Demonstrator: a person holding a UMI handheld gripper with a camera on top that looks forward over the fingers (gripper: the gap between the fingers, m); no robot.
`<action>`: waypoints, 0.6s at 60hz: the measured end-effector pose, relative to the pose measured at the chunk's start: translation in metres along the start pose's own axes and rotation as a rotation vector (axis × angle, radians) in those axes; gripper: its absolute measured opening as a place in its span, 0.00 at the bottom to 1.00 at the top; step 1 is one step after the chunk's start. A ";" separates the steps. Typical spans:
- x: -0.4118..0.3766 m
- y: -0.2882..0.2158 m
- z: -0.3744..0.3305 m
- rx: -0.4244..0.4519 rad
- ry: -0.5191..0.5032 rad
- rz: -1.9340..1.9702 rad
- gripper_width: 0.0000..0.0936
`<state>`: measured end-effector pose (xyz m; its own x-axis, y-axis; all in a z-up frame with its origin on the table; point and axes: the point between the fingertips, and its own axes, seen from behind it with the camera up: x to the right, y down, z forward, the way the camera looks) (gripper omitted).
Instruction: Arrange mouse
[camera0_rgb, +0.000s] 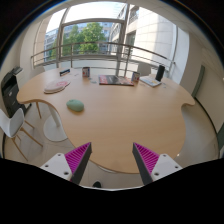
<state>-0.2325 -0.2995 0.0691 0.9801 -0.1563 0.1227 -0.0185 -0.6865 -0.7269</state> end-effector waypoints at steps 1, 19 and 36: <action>-0.009 -0.003 0.006 0.008 -0.012 -0.006 0.91; -0.135 -0.070 0.137 0.047 -0.142 -0.065 0.90; -0.170 -0.119 0.218 0.035 -0.180 -0.104 0.90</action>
<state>-0.3539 -0.0364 -0.0125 0.9959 0.0459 0.0777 0.0885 -0.6667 -0.7400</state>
